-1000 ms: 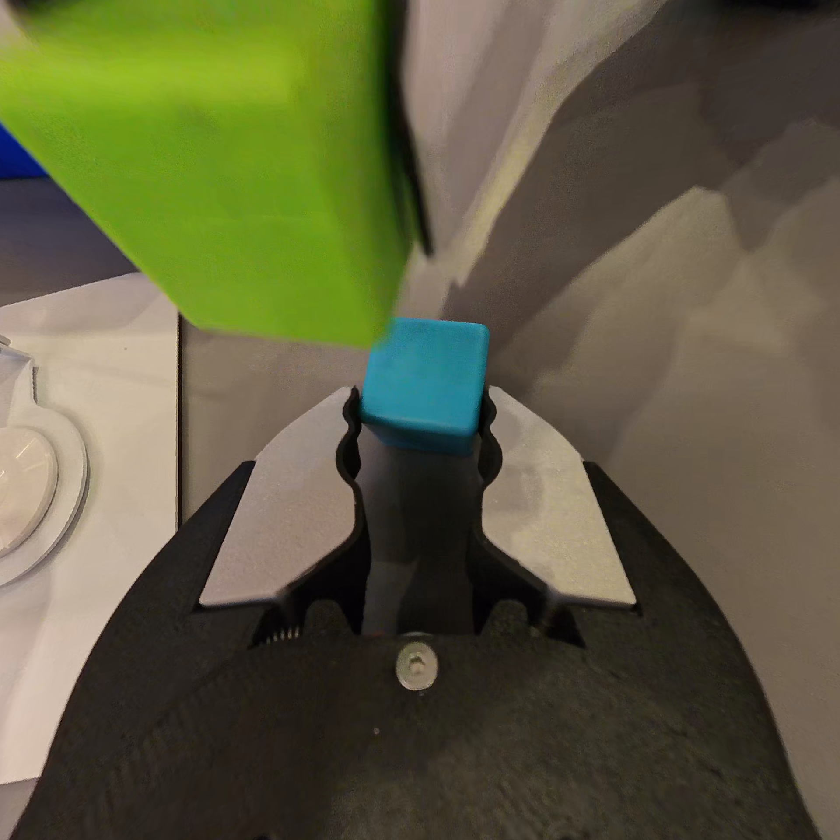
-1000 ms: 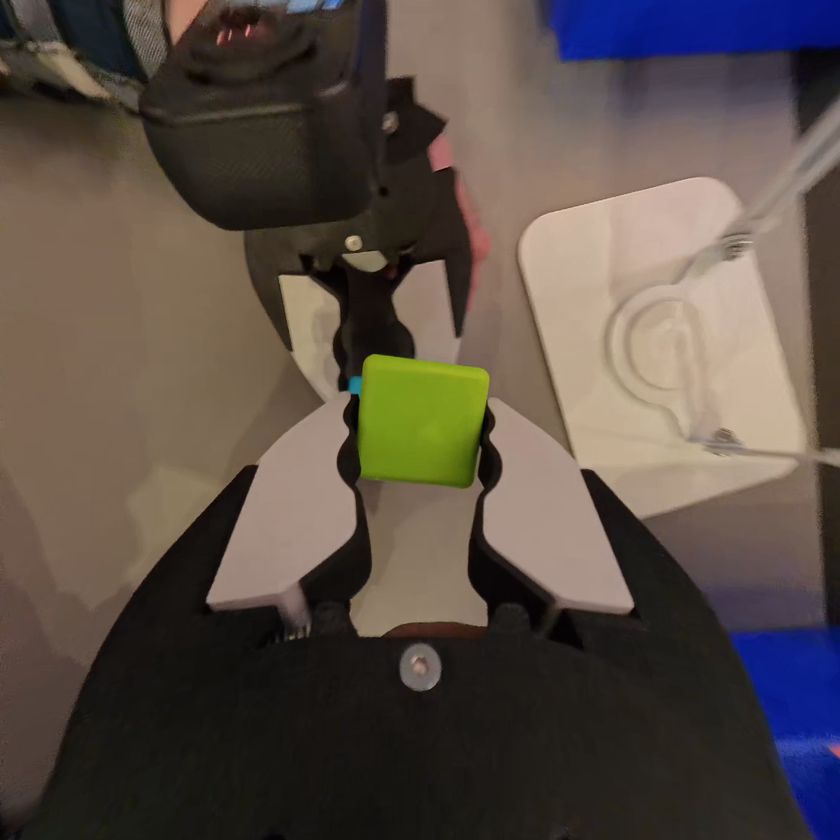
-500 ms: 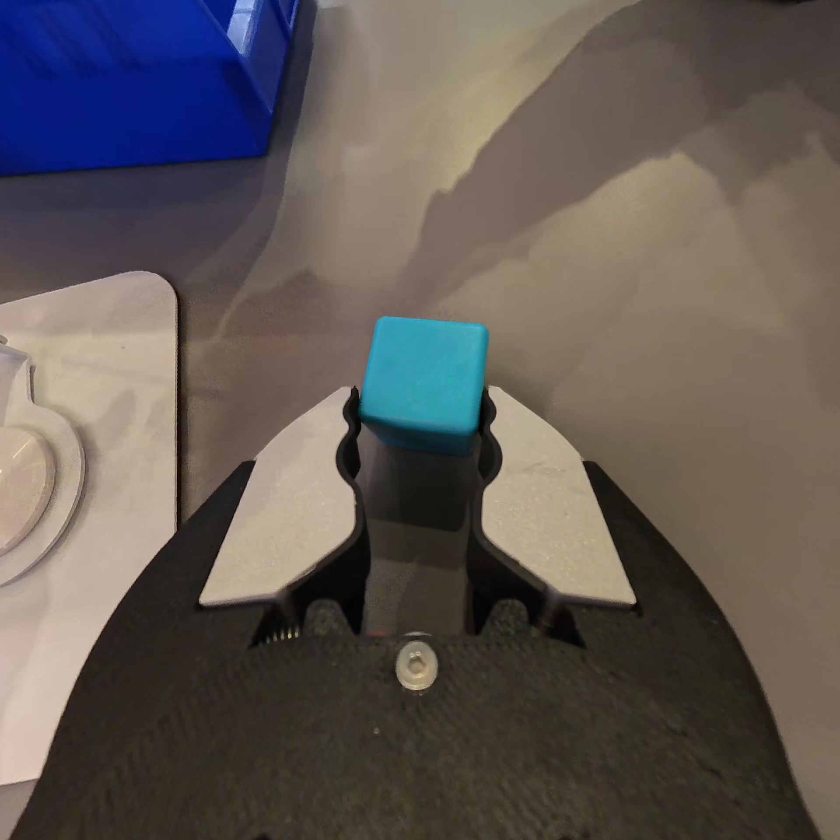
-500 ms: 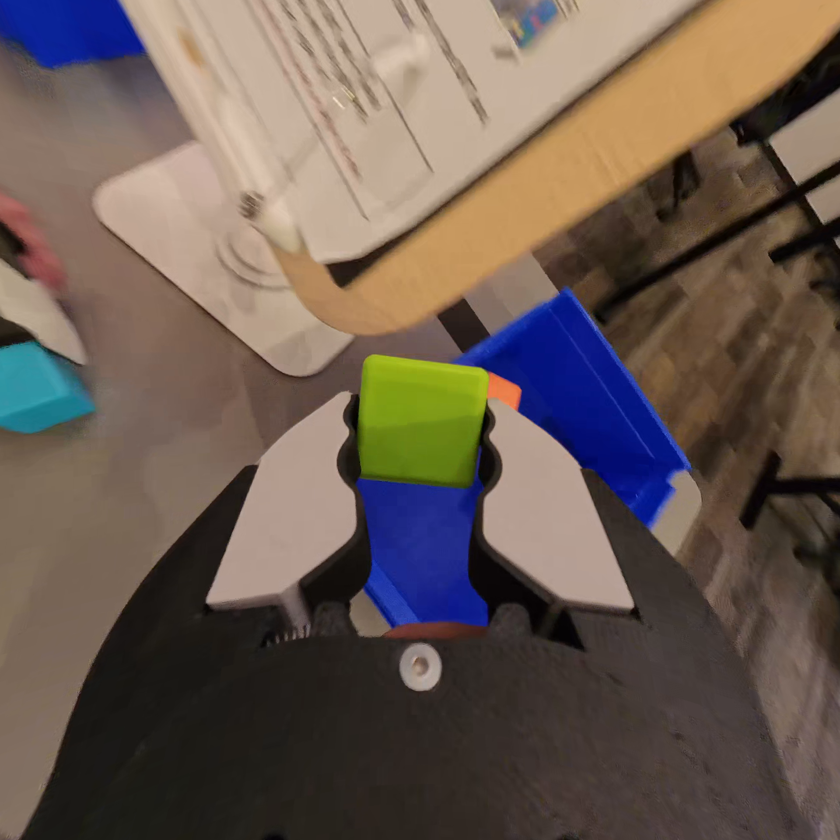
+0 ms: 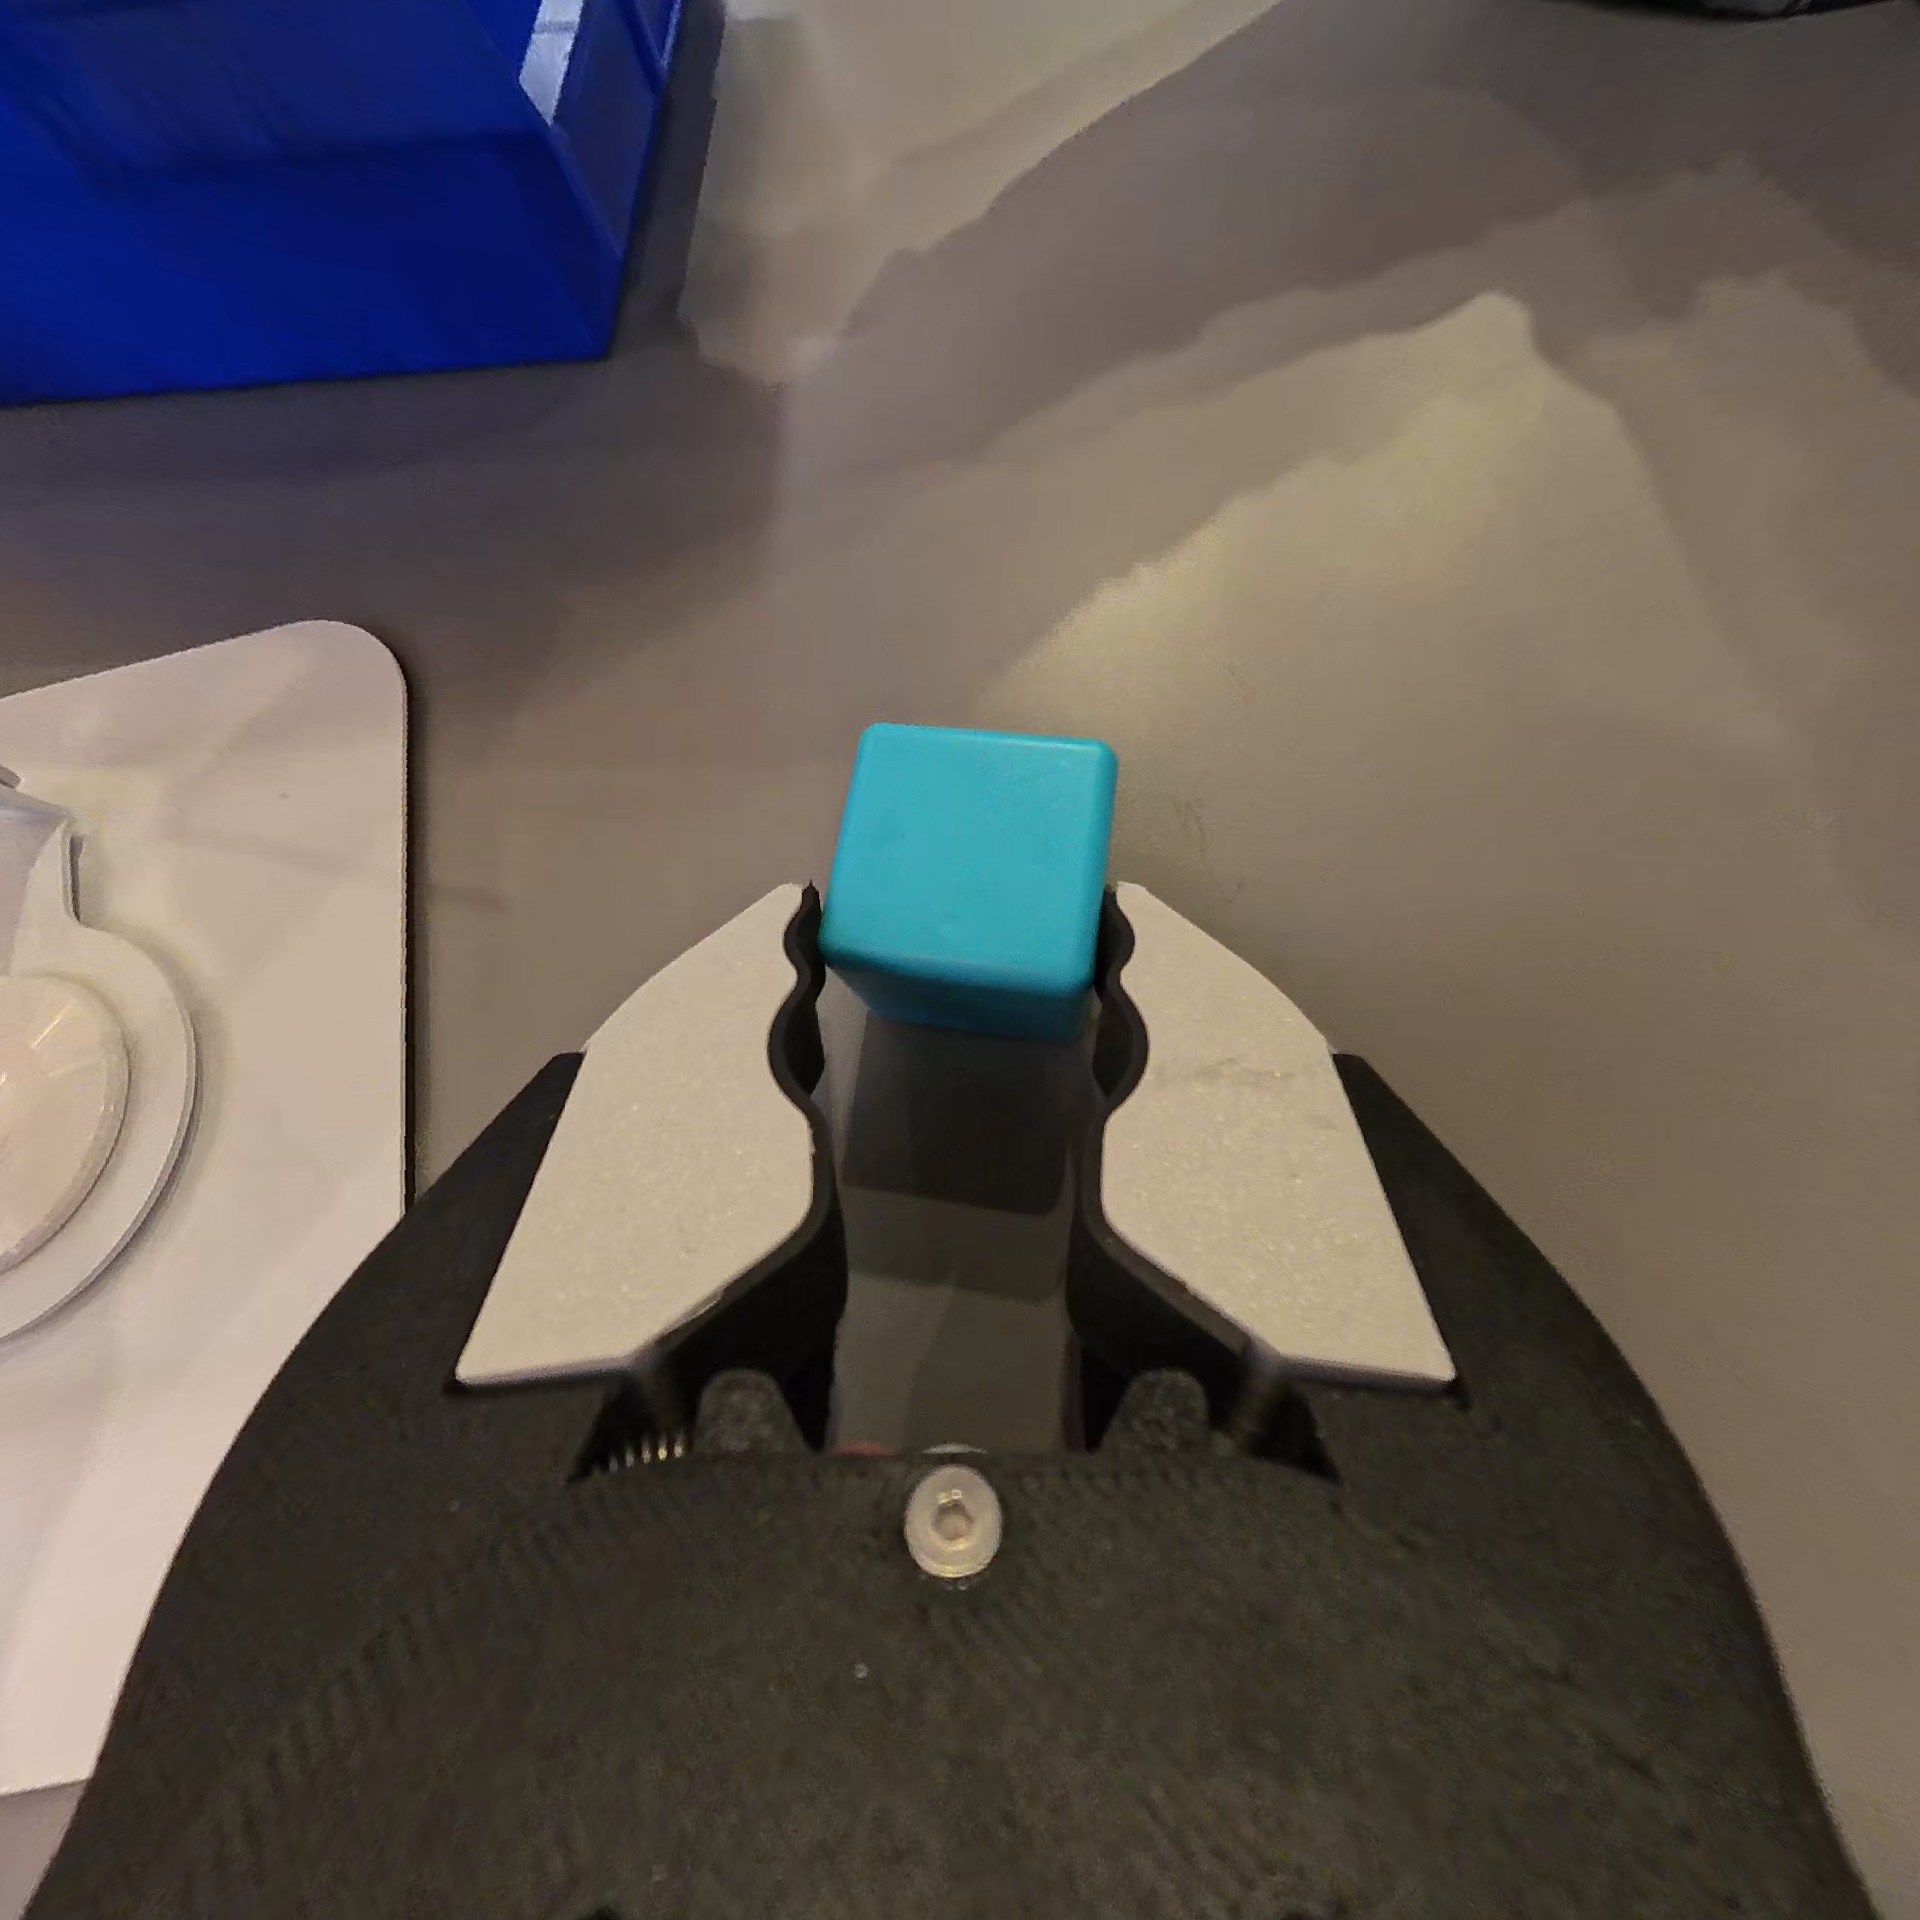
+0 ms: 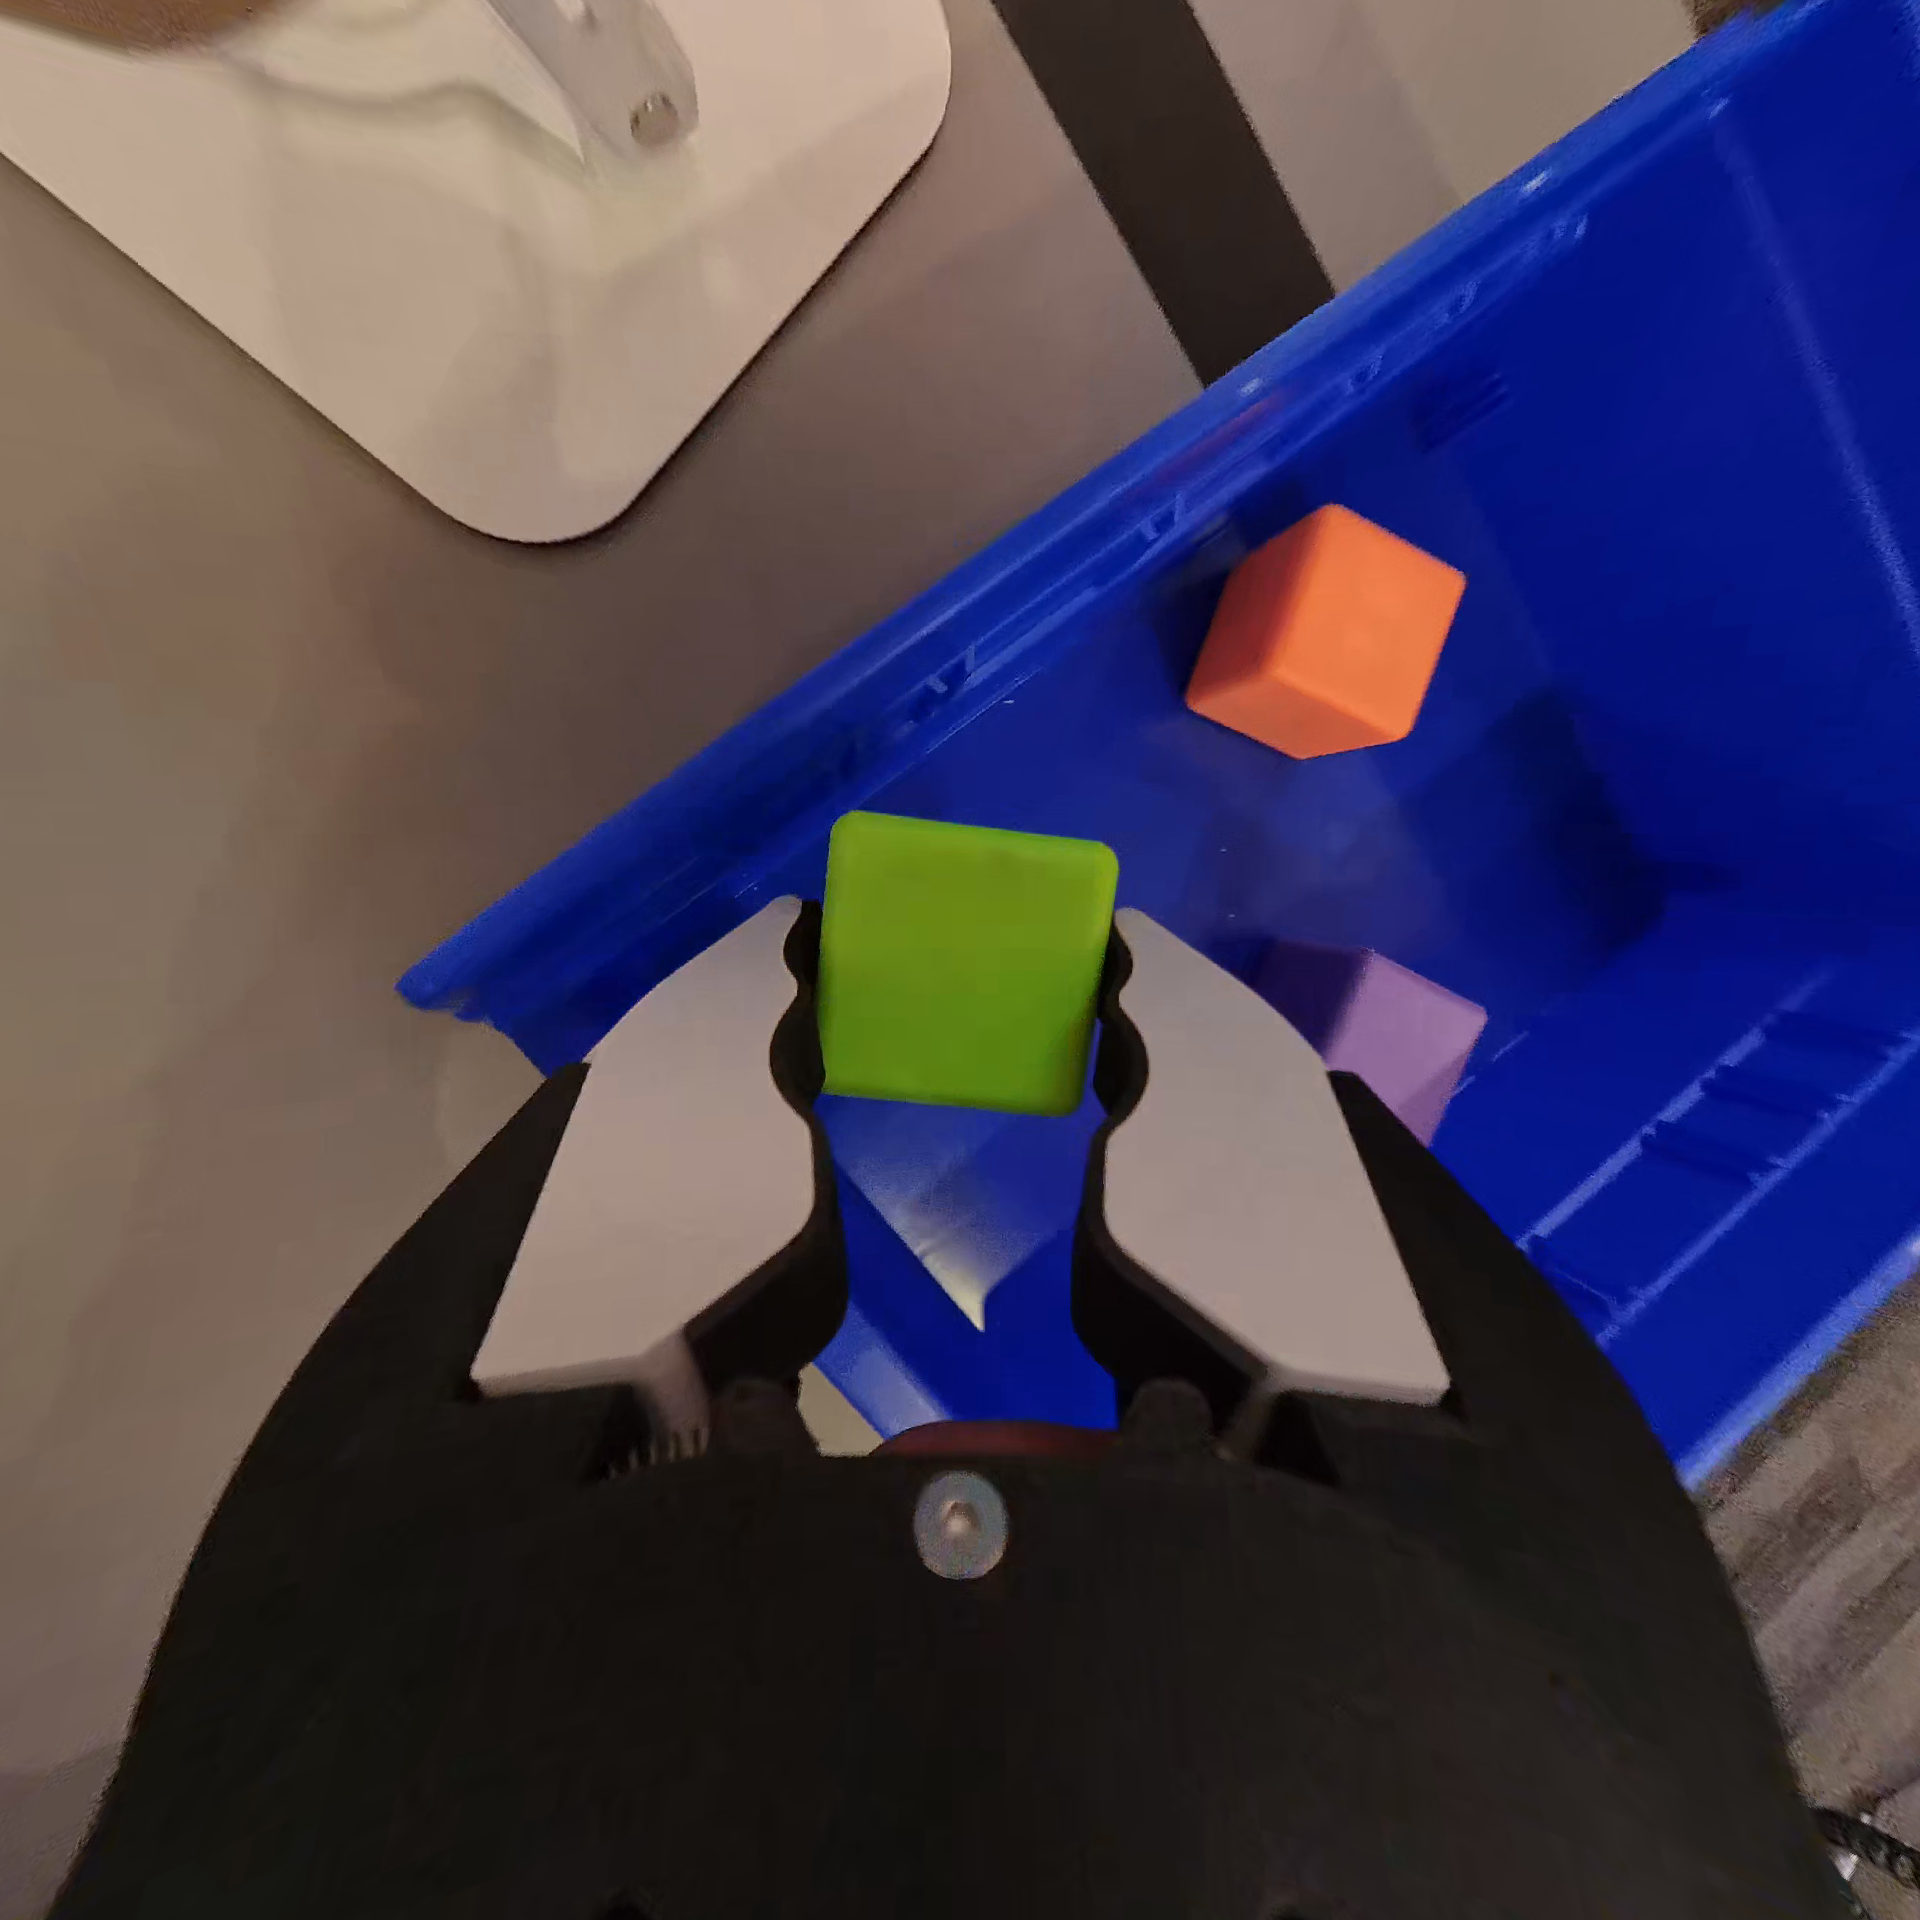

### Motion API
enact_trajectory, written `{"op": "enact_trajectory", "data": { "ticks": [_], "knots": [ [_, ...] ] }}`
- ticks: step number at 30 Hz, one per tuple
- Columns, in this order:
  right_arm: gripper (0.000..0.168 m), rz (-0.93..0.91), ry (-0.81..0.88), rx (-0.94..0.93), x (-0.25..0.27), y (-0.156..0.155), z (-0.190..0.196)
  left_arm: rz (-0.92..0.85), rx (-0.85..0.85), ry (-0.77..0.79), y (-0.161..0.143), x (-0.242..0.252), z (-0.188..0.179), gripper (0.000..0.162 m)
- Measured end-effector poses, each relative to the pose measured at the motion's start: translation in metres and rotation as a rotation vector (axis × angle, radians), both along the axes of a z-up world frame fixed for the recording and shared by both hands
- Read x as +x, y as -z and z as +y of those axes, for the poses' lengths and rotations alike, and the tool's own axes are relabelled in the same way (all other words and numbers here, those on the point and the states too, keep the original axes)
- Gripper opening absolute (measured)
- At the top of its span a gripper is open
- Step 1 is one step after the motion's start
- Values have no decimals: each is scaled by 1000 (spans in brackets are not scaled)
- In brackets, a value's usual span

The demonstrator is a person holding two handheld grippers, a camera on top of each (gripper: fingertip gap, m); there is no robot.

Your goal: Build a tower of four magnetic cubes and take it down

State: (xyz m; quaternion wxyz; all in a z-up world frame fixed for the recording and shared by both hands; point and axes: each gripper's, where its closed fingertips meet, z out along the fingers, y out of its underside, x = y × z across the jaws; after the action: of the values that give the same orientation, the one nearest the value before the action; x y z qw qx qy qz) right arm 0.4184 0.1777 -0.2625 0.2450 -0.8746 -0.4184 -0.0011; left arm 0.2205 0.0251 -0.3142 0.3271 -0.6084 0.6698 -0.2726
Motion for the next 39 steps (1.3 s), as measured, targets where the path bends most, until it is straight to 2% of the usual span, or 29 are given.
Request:
{"op": "enact_trajectory", "data": {
  "ticks": [9,20,25,30,34,39],
  "knots": [
    [51,-32,-15,-122,-2,40,-3,0,0,2,0,0,0,50],
    [57,4,-4,-118,-3,39,0,0,-1,5,0,0,0,50],
    [55,-17,24,-41,4,14,2,0,0,4,0,0,0,49],
    [50,-6,2,115,0,-42,-7,-1,5,3,0,0,0,50],
    [47,32,-127,183,-30,-76,-33,-1,5,0,0,0,1,50],
    [45,52,-306,191,-76,-85,-64,0,21,-10,1,0,3,50]
  ]
}}
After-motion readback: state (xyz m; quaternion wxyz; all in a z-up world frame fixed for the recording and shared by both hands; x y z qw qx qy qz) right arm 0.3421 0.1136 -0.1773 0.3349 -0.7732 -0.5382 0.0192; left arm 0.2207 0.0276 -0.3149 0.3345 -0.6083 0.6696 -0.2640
